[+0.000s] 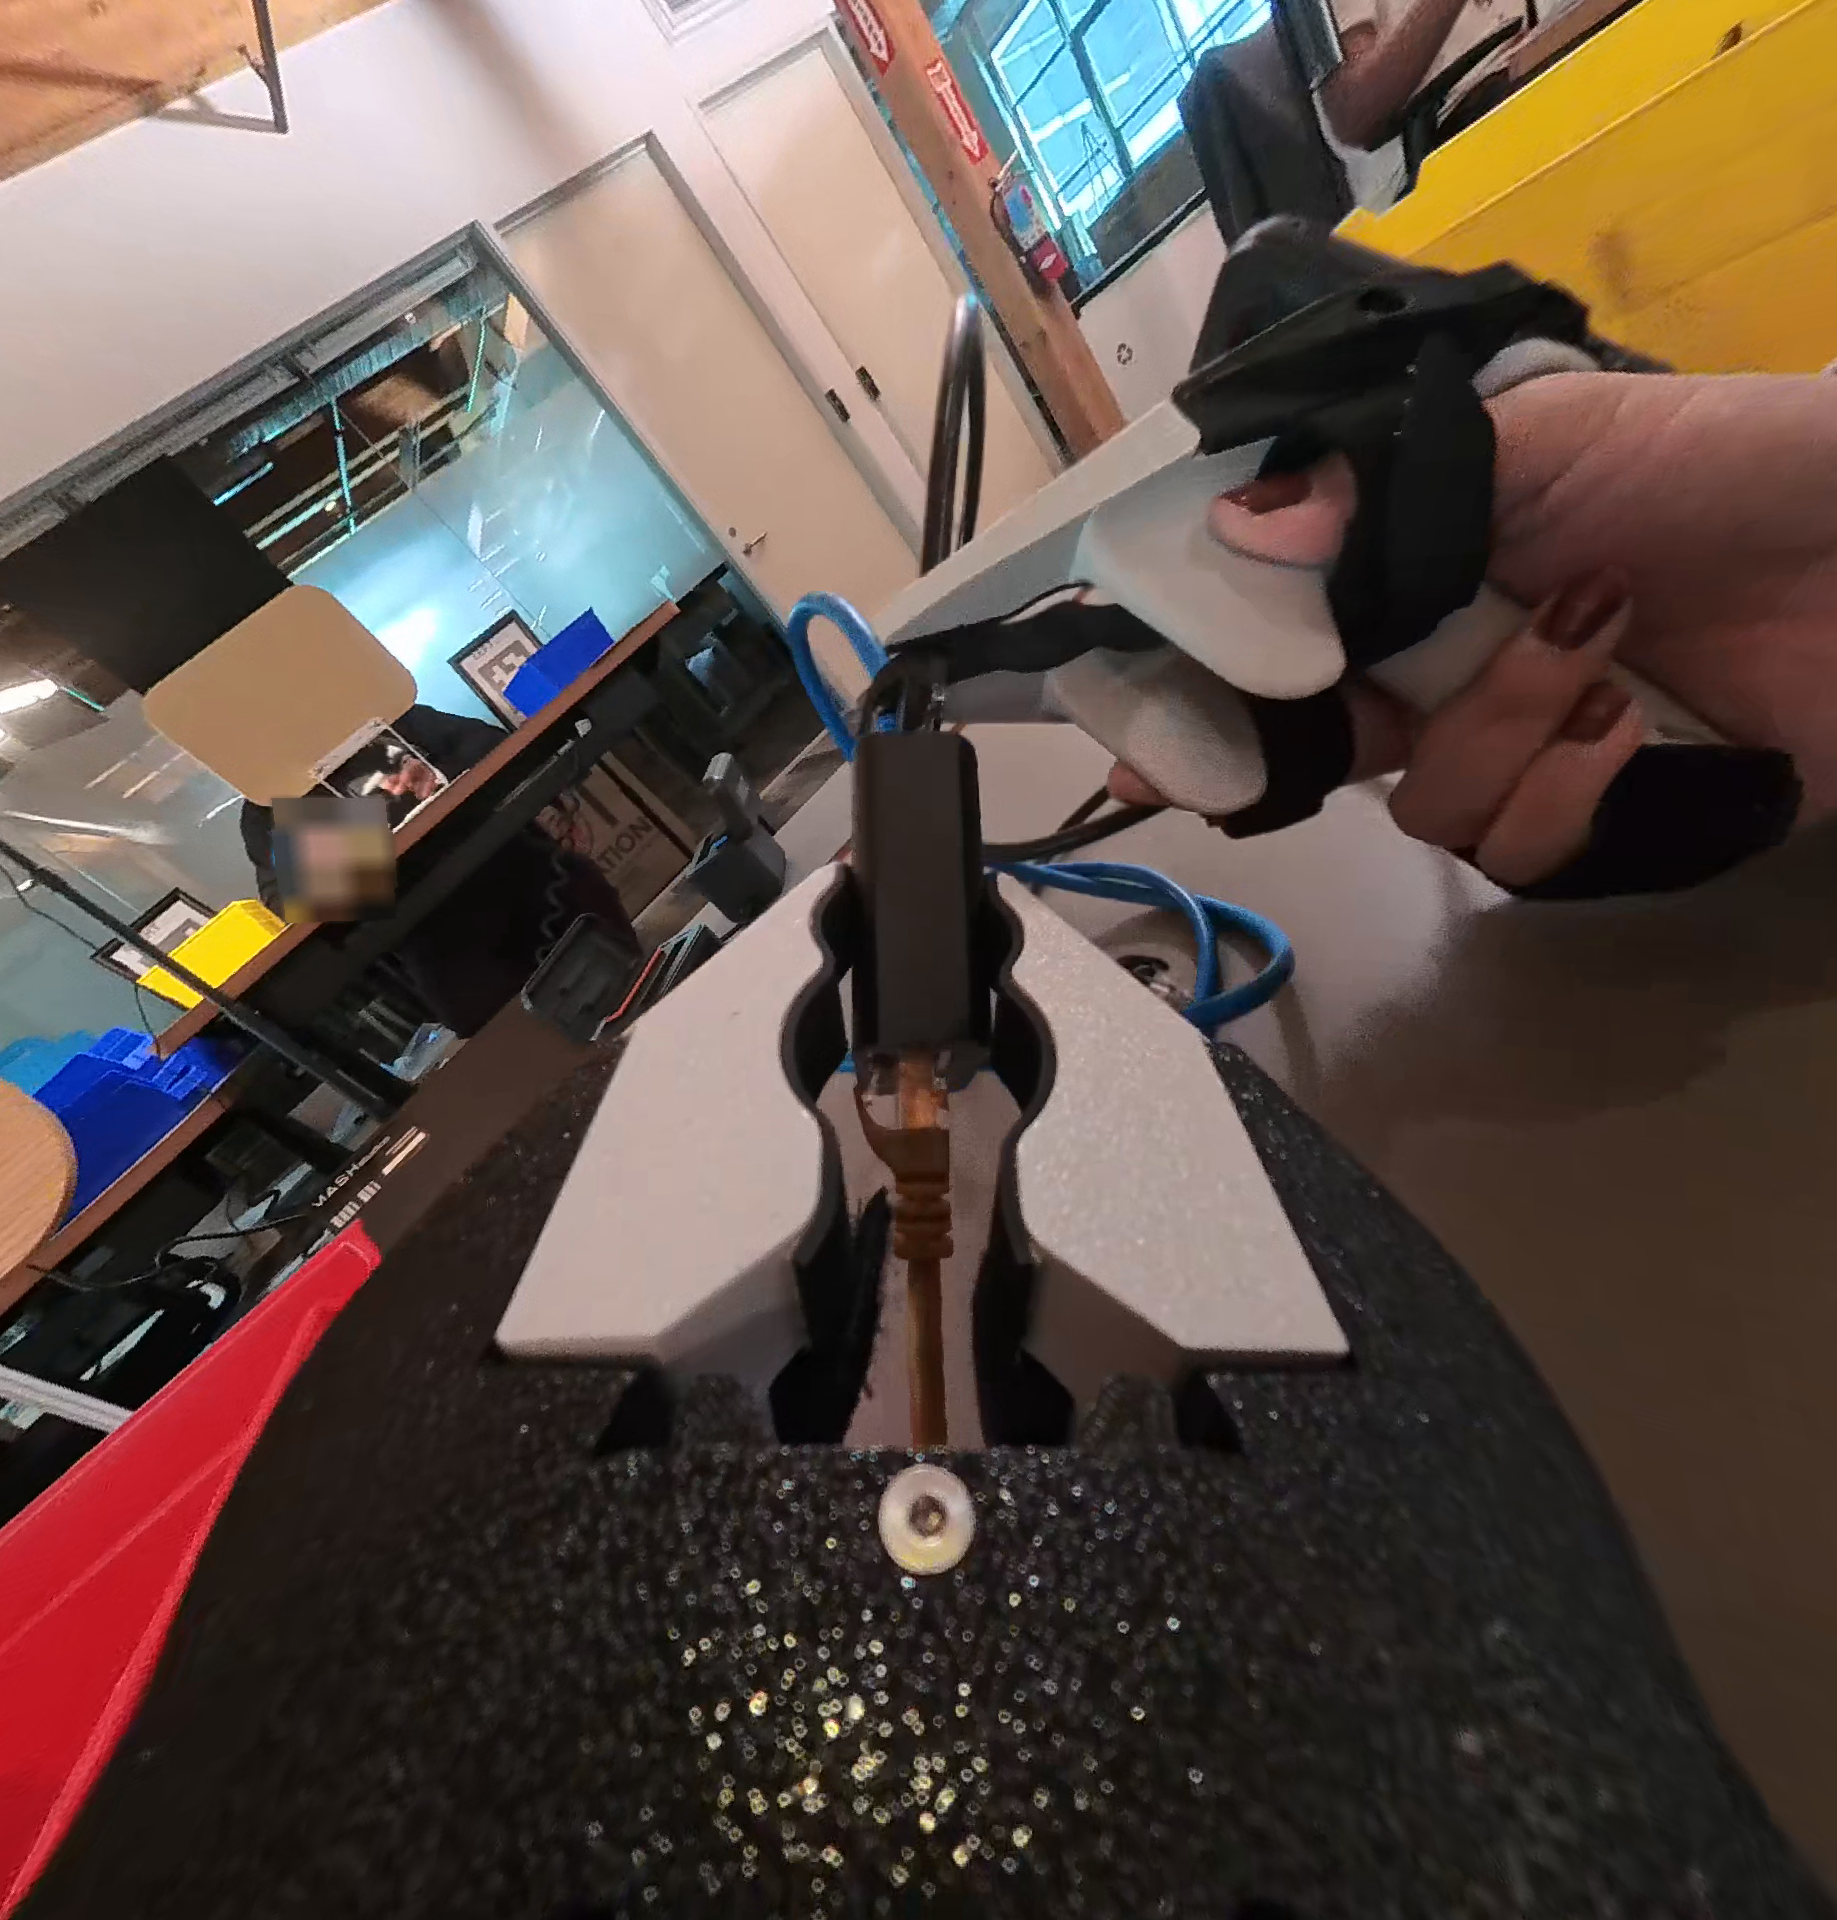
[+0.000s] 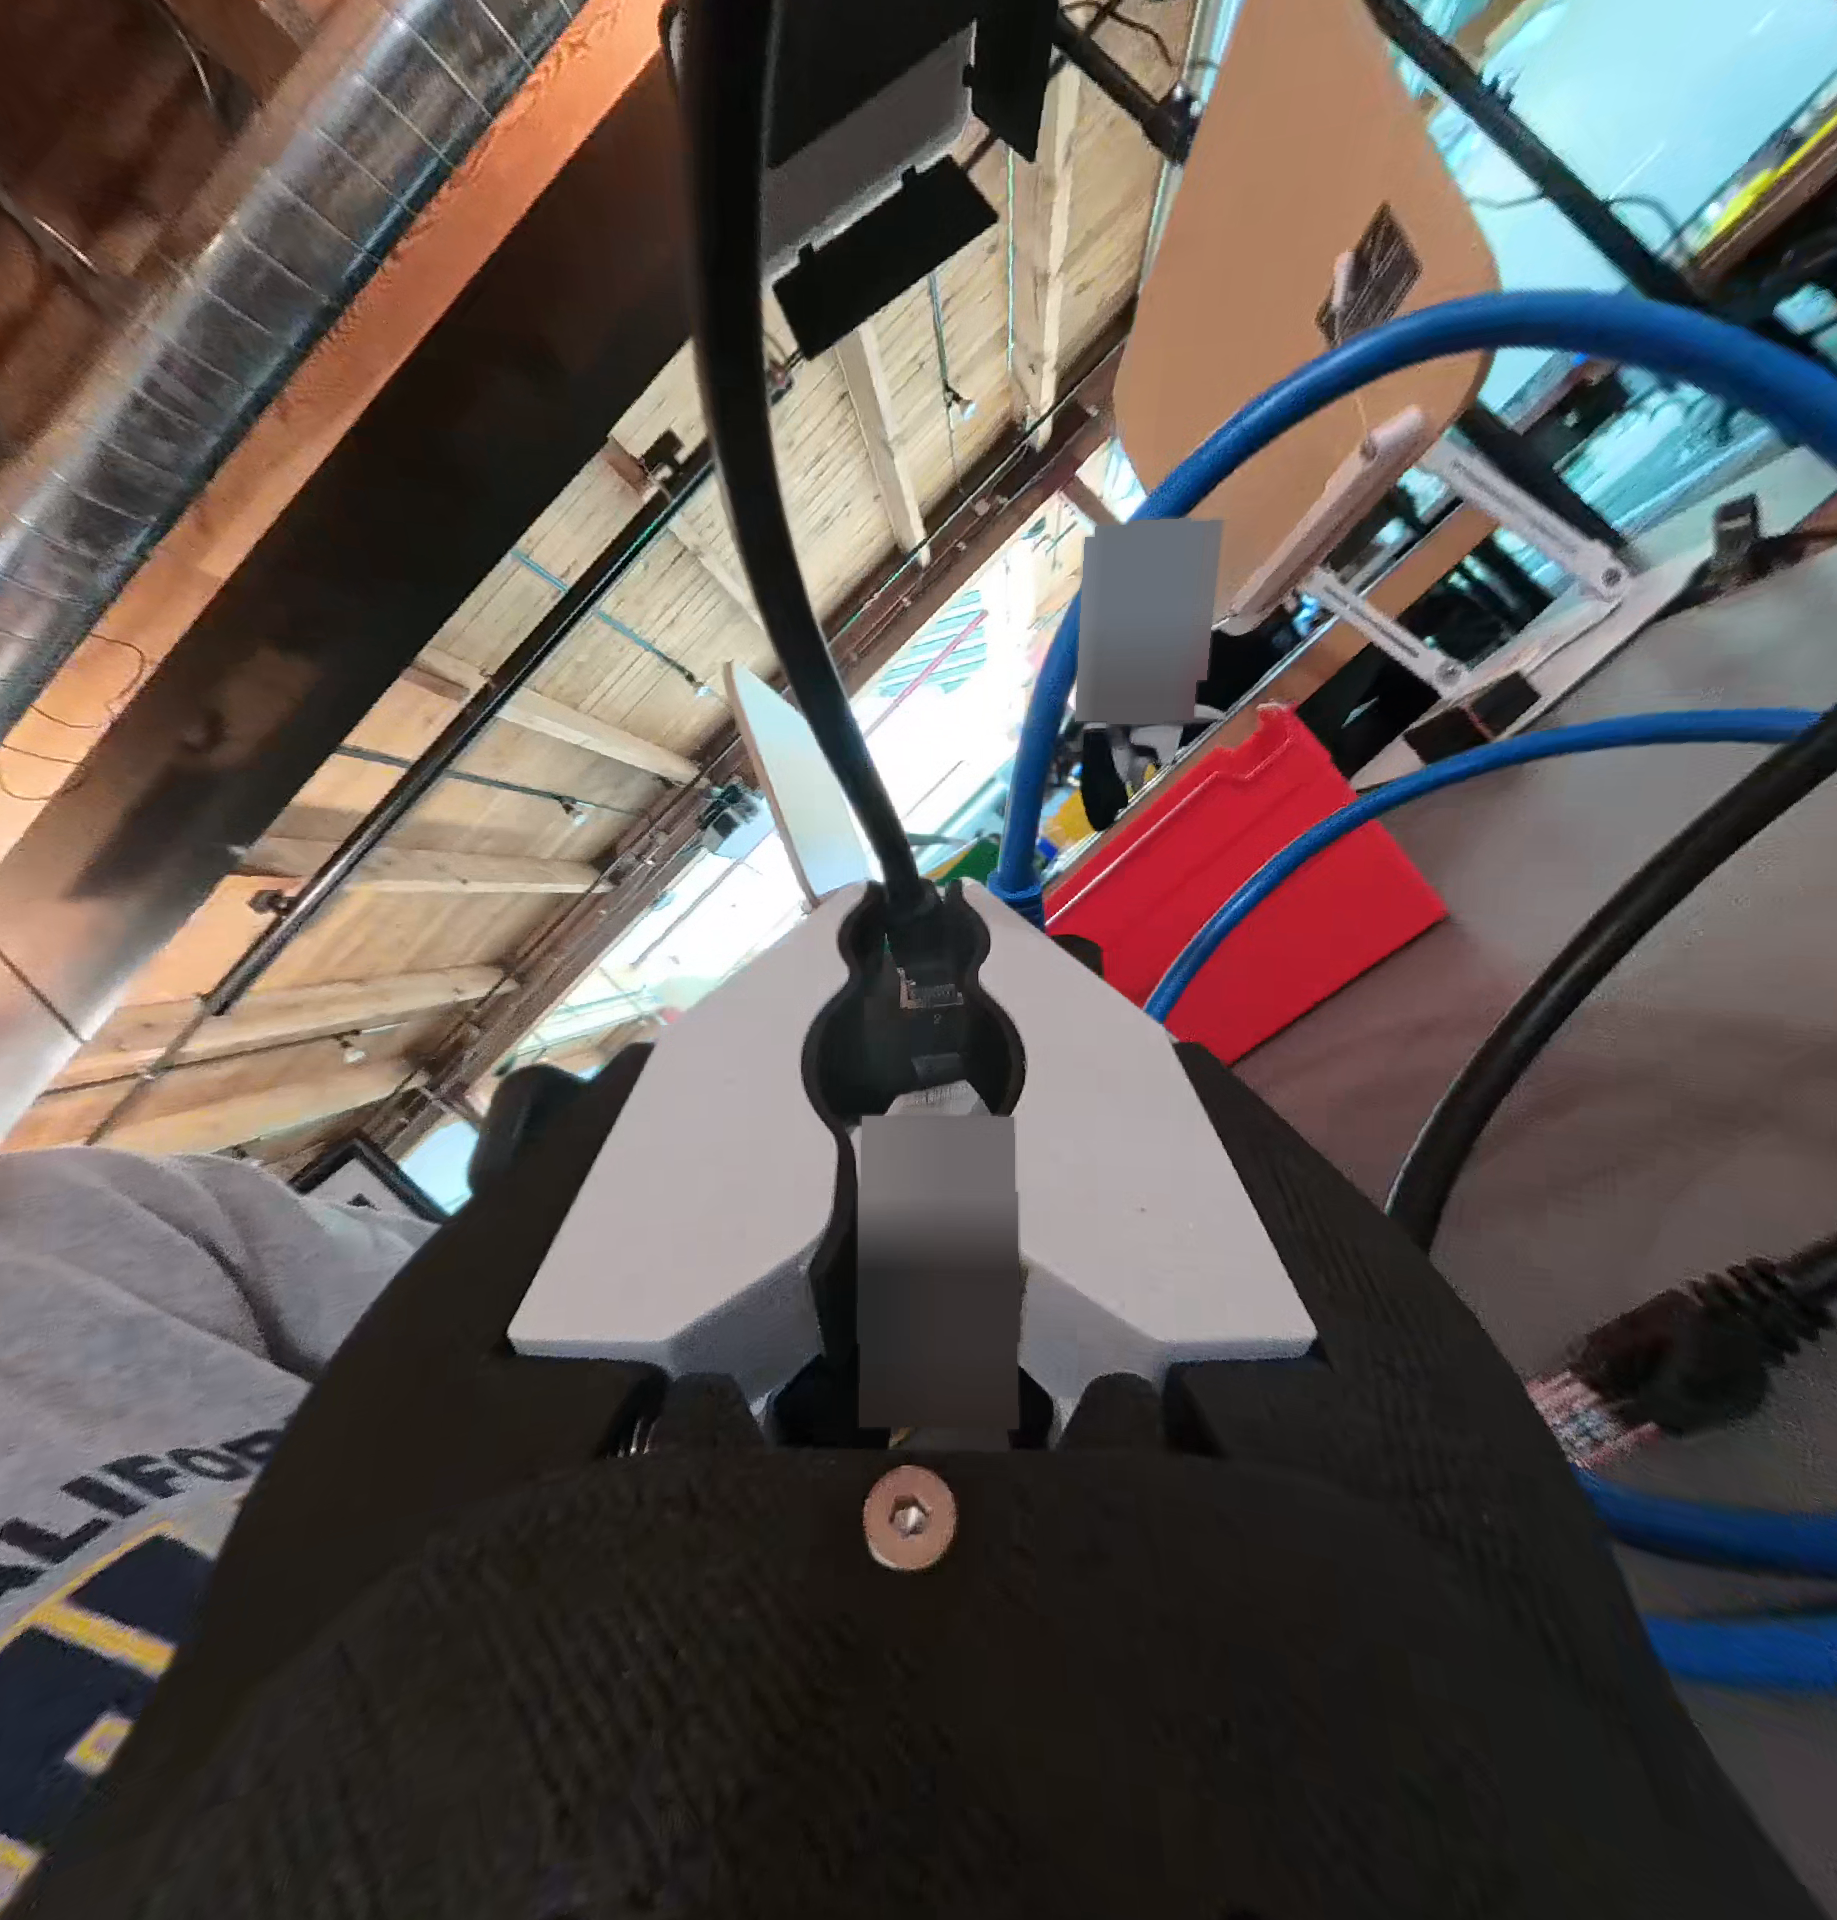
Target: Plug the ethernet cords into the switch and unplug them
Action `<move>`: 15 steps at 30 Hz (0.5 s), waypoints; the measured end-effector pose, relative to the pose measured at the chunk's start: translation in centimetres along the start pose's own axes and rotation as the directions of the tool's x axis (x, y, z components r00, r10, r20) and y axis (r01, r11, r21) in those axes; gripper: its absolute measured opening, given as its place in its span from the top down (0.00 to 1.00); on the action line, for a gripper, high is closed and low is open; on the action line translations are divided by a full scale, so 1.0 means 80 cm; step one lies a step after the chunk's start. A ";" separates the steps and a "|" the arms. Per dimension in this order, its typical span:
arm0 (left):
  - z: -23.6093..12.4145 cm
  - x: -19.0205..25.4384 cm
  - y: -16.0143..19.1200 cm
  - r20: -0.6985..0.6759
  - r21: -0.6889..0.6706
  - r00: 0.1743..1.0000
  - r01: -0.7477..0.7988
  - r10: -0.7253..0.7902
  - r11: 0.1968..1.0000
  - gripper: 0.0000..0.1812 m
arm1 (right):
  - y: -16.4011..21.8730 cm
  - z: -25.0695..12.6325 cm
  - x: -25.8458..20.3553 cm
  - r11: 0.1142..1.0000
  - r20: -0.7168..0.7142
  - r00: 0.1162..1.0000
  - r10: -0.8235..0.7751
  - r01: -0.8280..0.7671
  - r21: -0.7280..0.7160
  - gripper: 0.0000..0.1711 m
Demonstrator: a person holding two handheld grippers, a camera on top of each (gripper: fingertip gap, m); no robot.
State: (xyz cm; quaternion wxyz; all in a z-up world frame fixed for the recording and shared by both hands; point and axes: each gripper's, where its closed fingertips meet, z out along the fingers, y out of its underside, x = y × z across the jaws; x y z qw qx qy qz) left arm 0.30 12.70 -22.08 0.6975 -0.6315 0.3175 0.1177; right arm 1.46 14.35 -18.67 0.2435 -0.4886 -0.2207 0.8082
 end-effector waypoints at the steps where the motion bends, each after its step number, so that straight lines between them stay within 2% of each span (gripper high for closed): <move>1: 0.000 0.000 -0.001 -0.003 0.005 1.000 -0.003 0.003 1.000 0.88 | 0.001 0.000 0.000 1.000 -0.001 1.000 0.006 -0.006 -0.012 0.94; 7: -0.003 0.005 -0.006 -0.012 0.018 0.998 -0.067 0.068 0.998 0.89 | 0.010 0.001 0.002 0.996 -0.038 0.999 0.019 -0.022 -0.090 0.94; 15: 0.000 0.007 -0.004 -0.018 0.002 0.998 -0.067 0.067 0.998 0.89 | 0.012 0.000 0.008 0.994 -0.053 0.995 0.084 -0.087 -0.063 0.93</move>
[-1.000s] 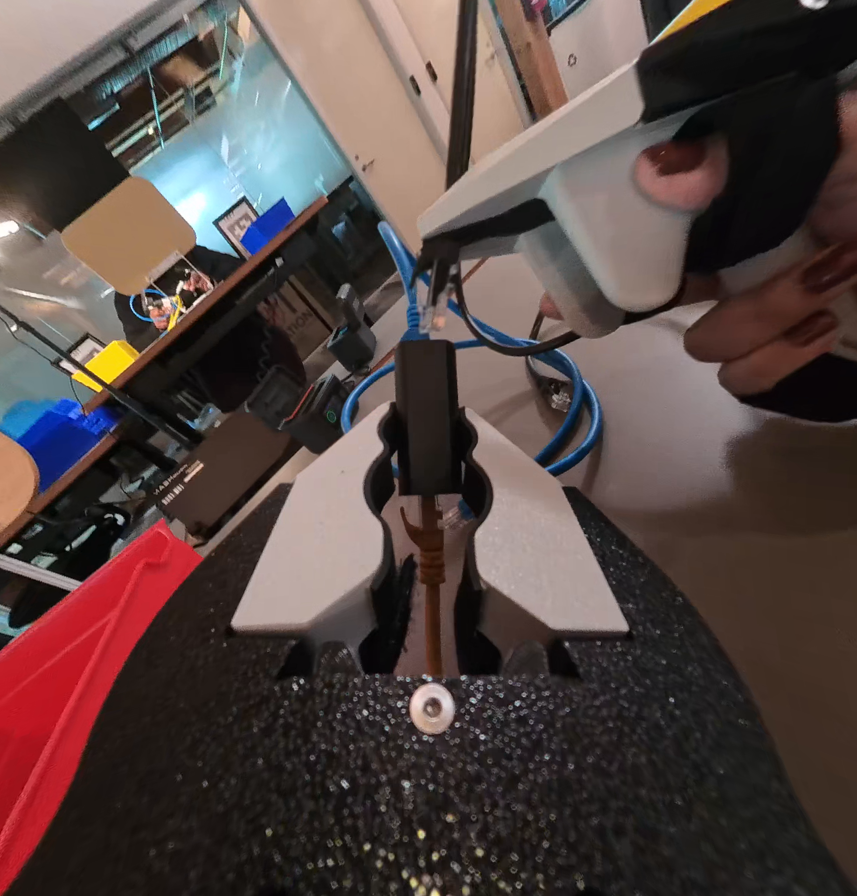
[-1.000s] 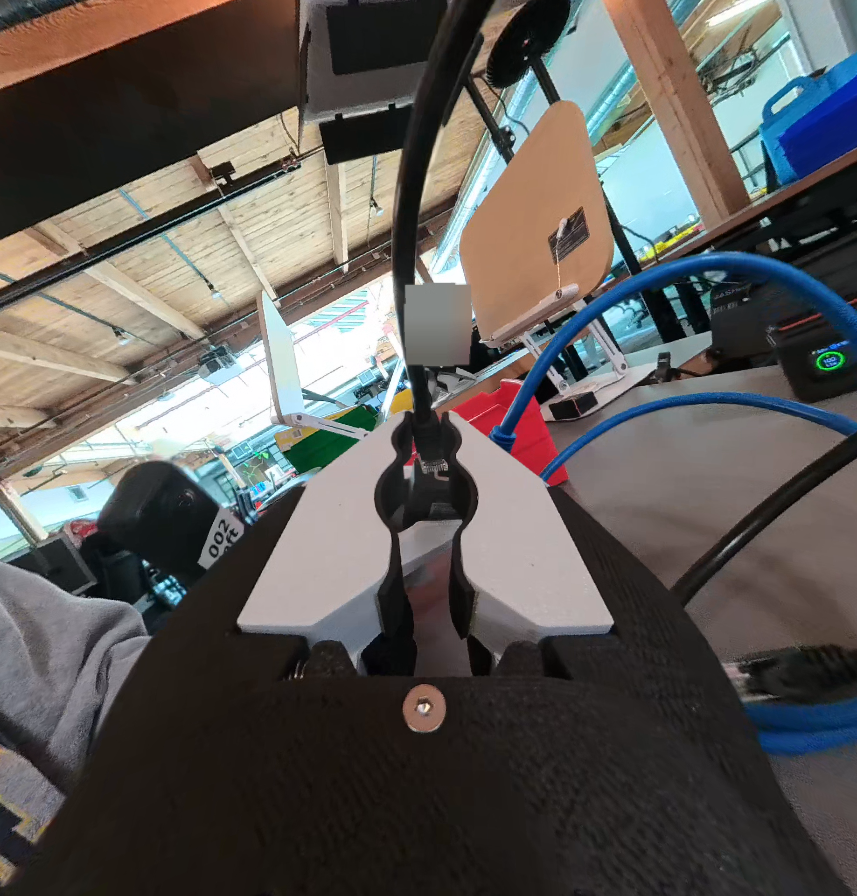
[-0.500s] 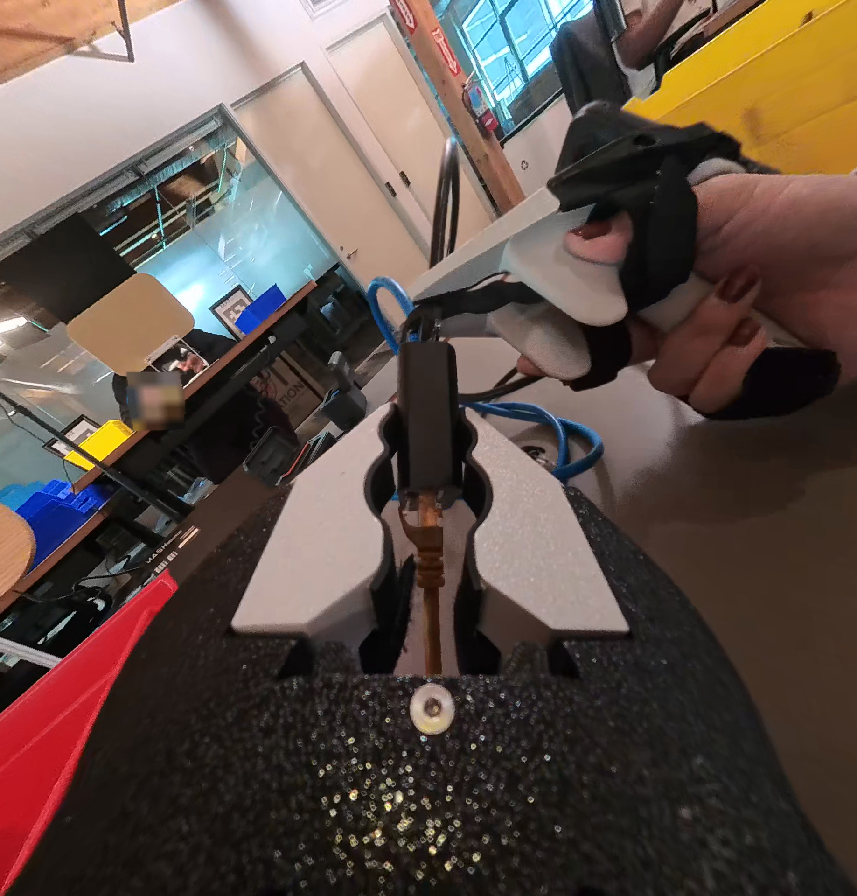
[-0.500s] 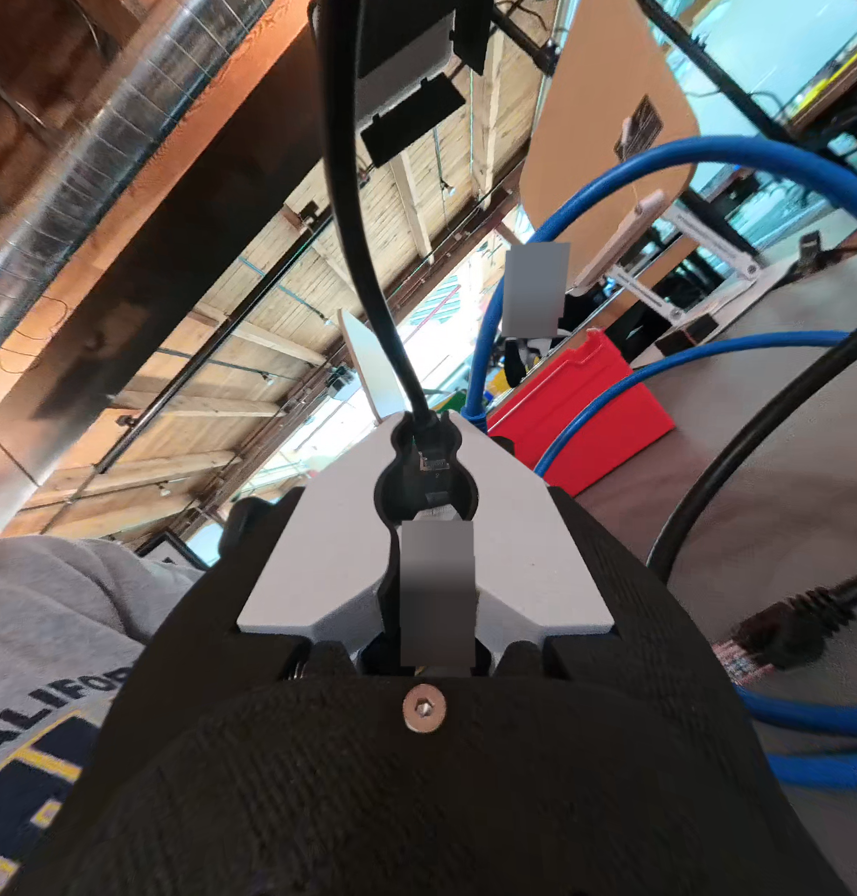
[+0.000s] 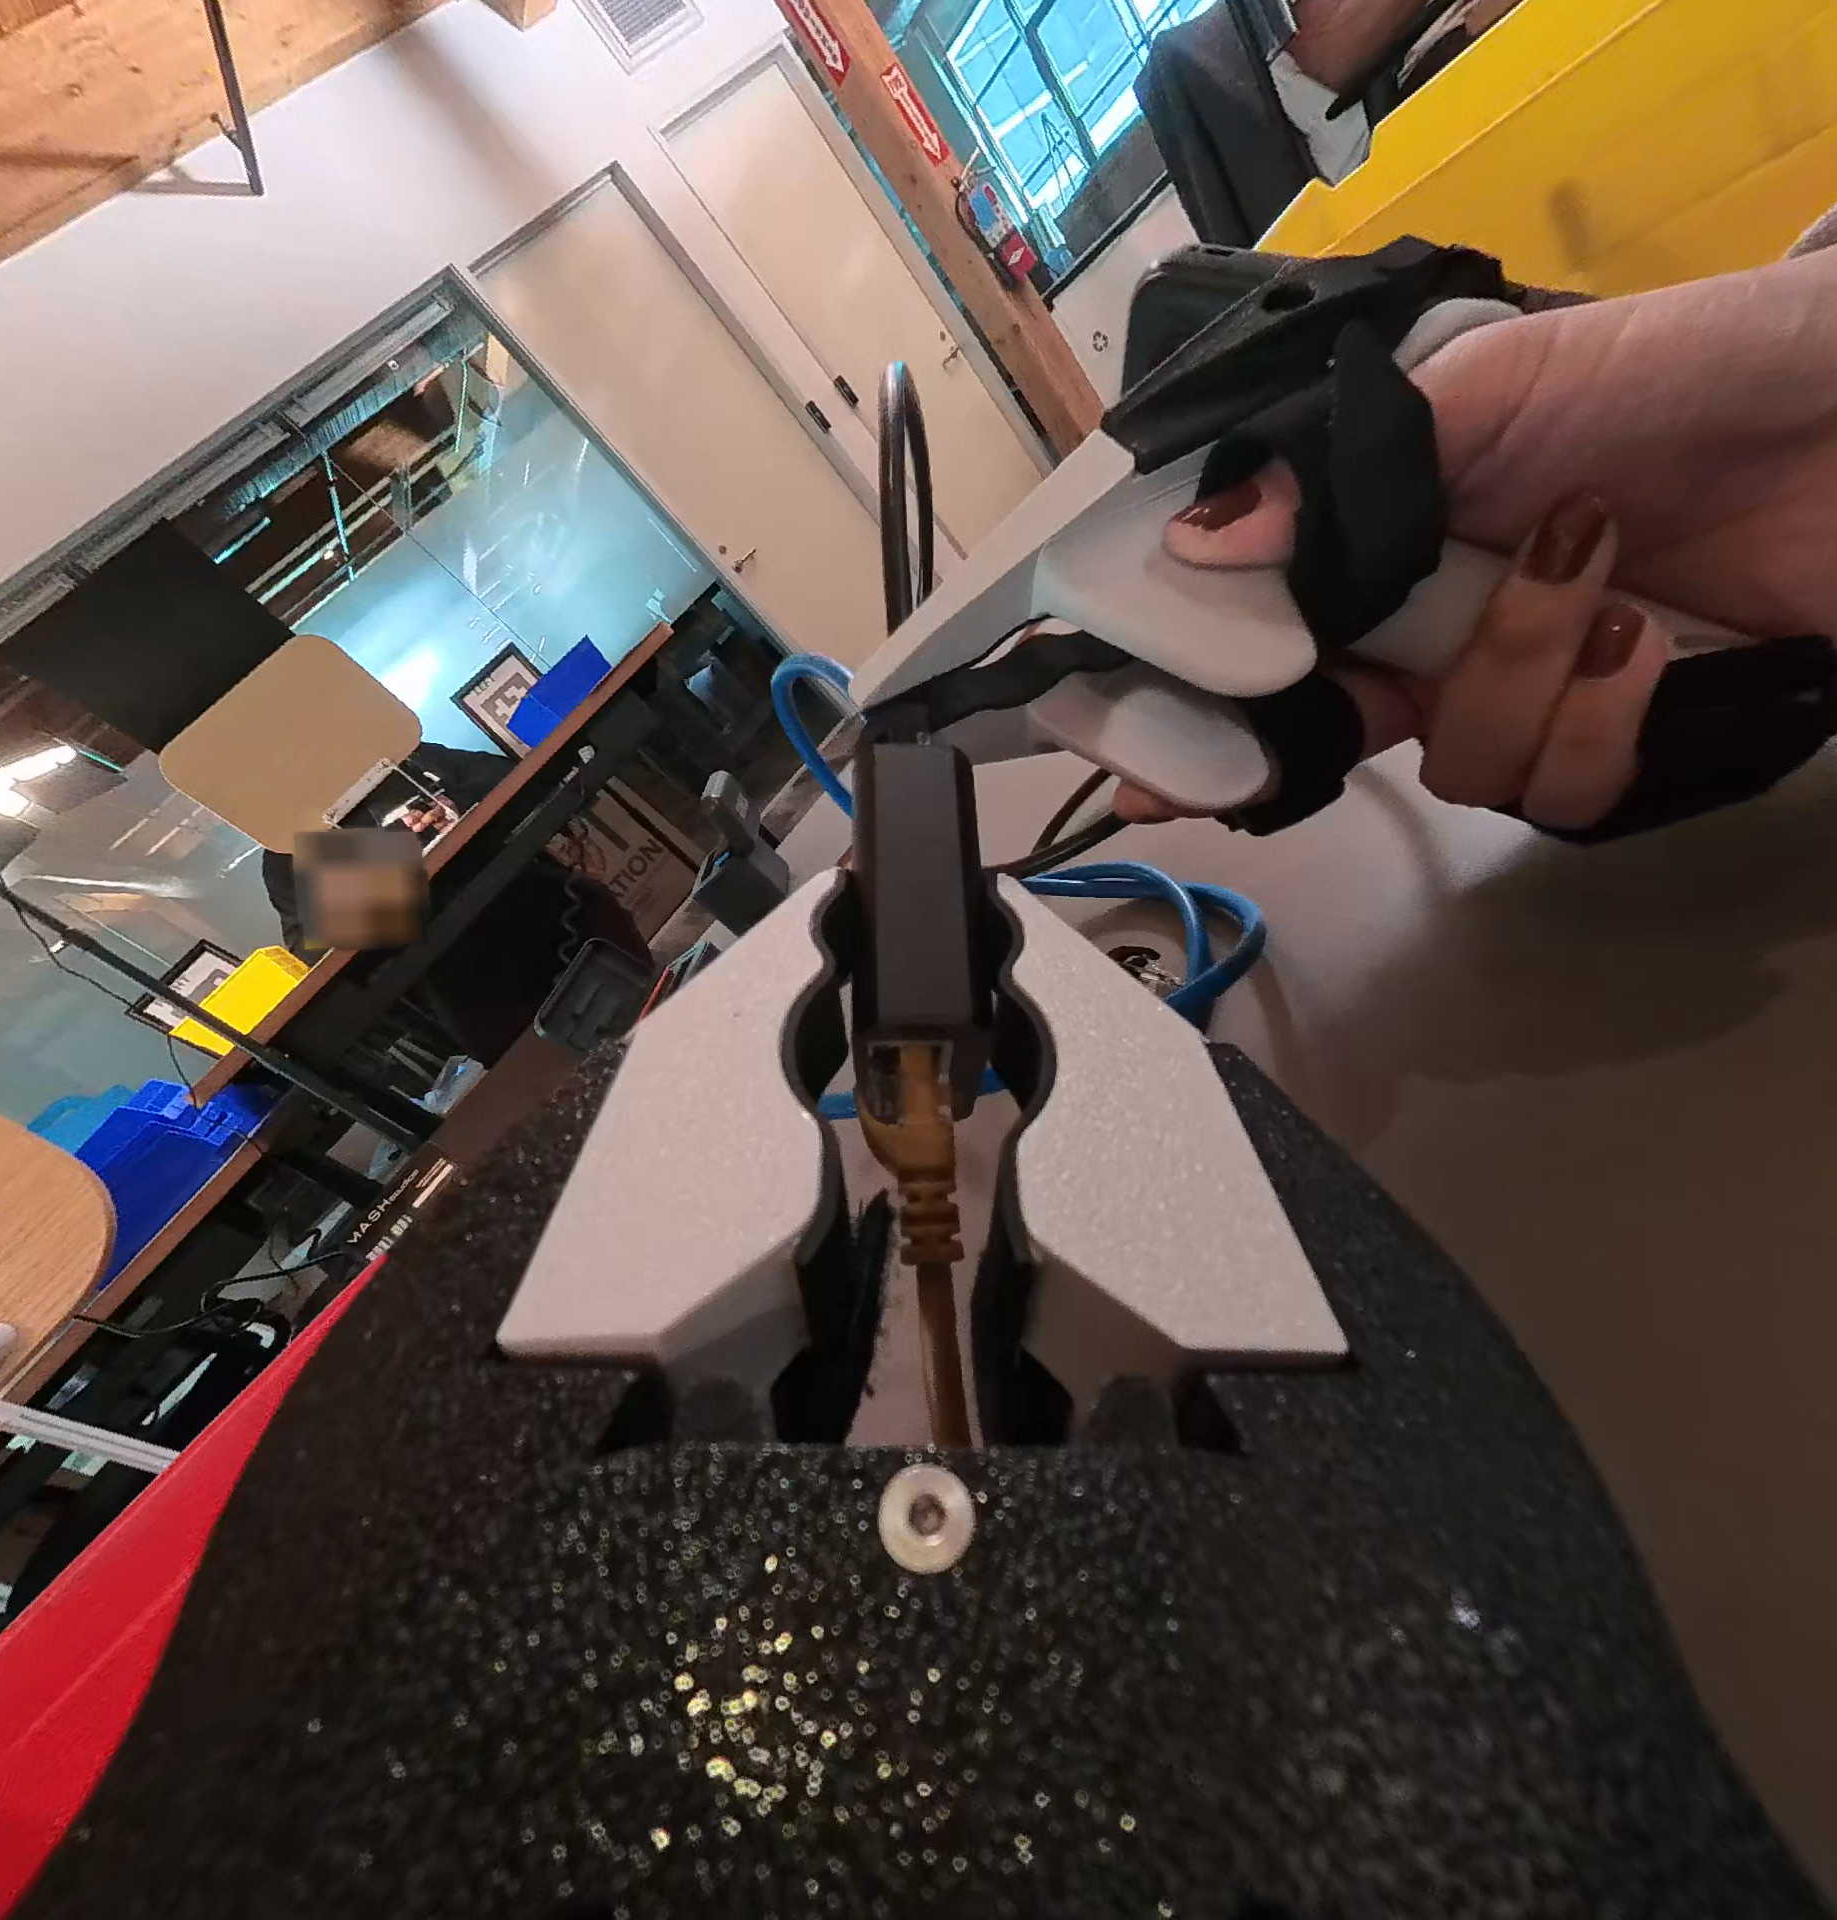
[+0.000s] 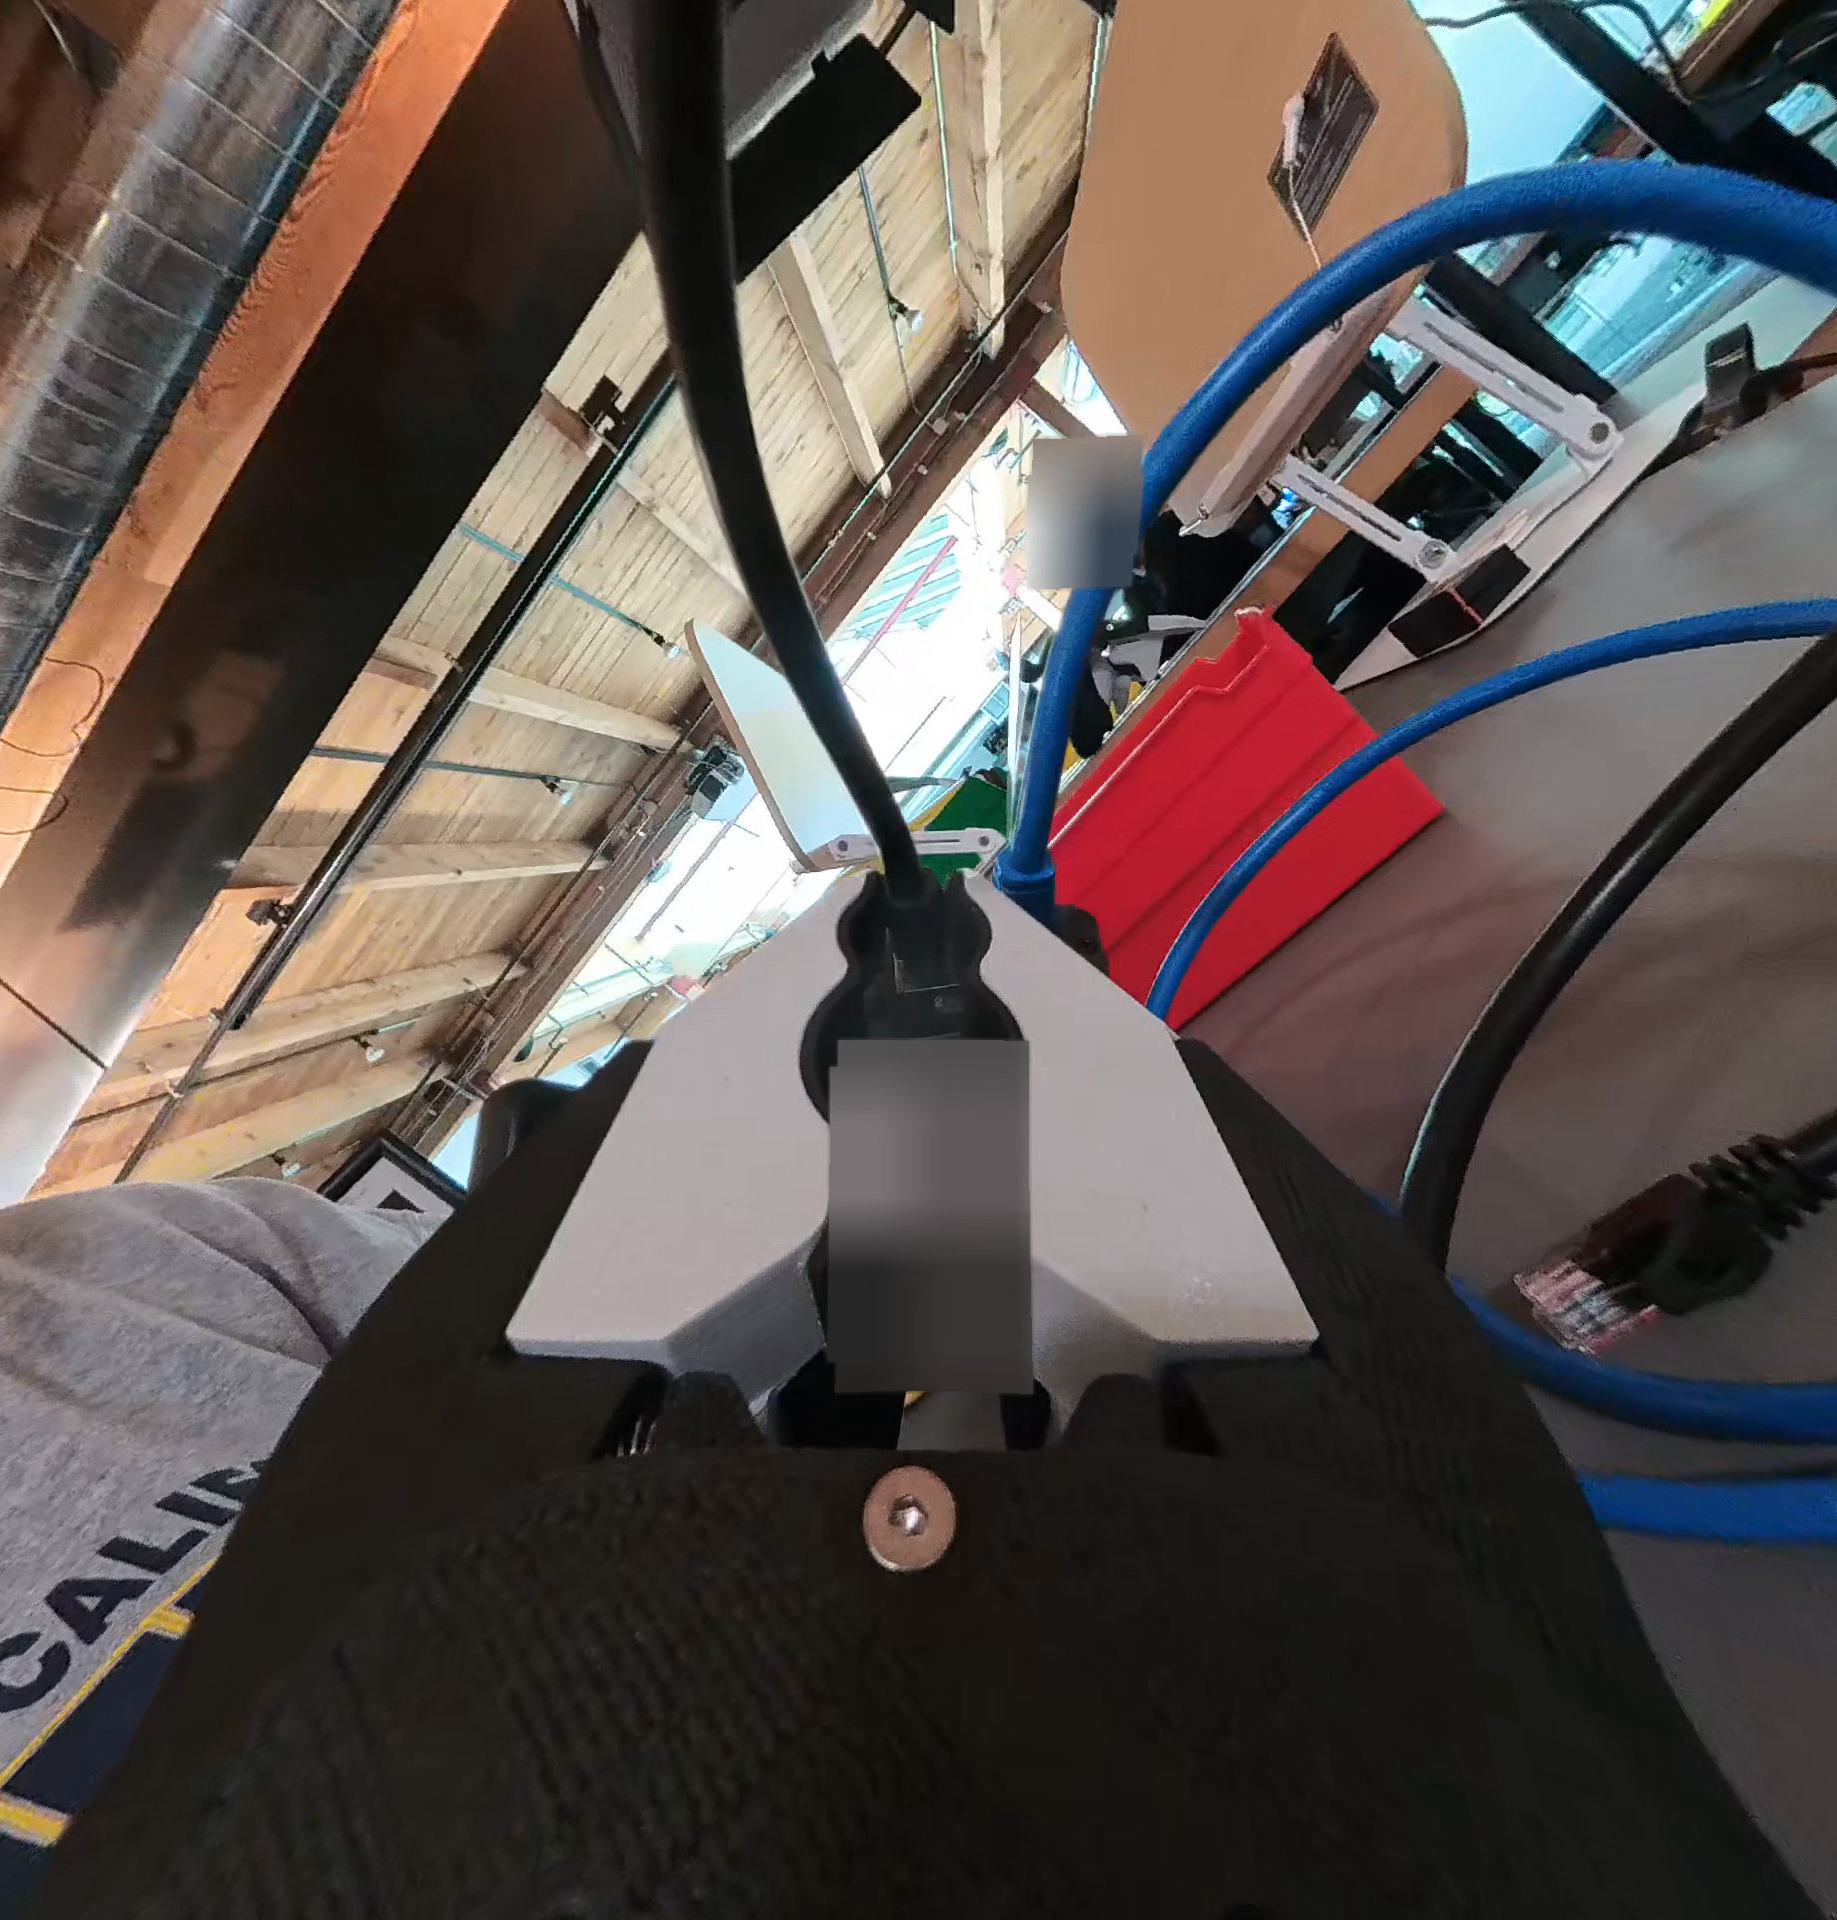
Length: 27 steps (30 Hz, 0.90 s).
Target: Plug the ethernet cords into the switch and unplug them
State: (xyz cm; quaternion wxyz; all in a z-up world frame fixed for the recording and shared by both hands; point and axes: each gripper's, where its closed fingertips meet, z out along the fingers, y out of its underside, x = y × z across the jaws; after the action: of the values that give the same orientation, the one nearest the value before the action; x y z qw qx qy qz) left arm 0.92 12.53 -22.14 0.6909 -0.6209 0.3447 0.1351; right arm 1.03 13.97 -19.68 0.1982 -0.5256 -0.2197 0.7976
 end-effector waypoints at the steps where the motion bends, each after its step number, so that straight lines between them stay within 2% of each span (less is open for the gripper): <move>1: 0.000 0.000 0.000 0.002 -0.001 1.000 0.002 -0.002 1.000 0.89 | 0.000 0.000 0.001 1.000 -0.002 1.000 0.001 -0.001 0.004 0.93; 8: 0.006 0.000 0.006 0.023 -0.047 0.999 0.023 -0.022 0.999 0.89 | -0.002 0.000 0.012 0.998 -0.013 1.000 0.027 -0.026 0.055 0.93; 12: 0.007 -0.001 0.009 0.024 -0.048 0.999 0.044 -0.043 0.998 0.89 | -0.005 0.001 0.006 0.985 -0.071 0.983 -0.172 0.174 0.014 0.94; 13: 0.008 -0.001 0.009 0.023 -0.050 0.998 0.052 -0.051 0.997 0.89 | -0.003 0.002 0.002 0.980 -0.059 0.978 -0.200 0.200 0.001 0.88; 14: 0.008 0.000 0.009 0.021 -0.049 0.998 0.055 -0.054 0.997 0.88 | -0.003 0.001 -0.001 0.978 -0.042 0.977 -0.209 0.209 -0.001 0.85; 18: 0.006 -0.004 0.008 0.030 -0.035 0.997 0.074 -0.073 0.997 0.88 | -0.023 -0.011 -0.002 0.974 -0.052 0.977 -0.205 0.209 0.085 0.84; 25: 0.007 0.004 0.004 0.008 -0.024 1.000 0.015 -0.015 1.000 0.88 | -0.037 -0.020 -0.008 0.954 -0.072 0.963 -0.259 0.267 0.139 0.97; 27: 0.007 0.004 0.003 0.009 -0.020 1.000 0.016 -0.015 1.000 0.88 | -0.036 -0.019 -0.009 0.956 -0.071 0.965 -0.254 0.262 0.134 0.98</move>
State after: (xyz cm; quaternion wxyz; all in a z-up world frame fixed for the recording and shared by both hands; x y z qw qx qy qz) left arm 1.20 13.01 -22.52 0.6872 -0.6299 0.3355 0.1358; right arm 2.95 16.18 -18.04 0.3432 -0.4977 -0.2236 0.7645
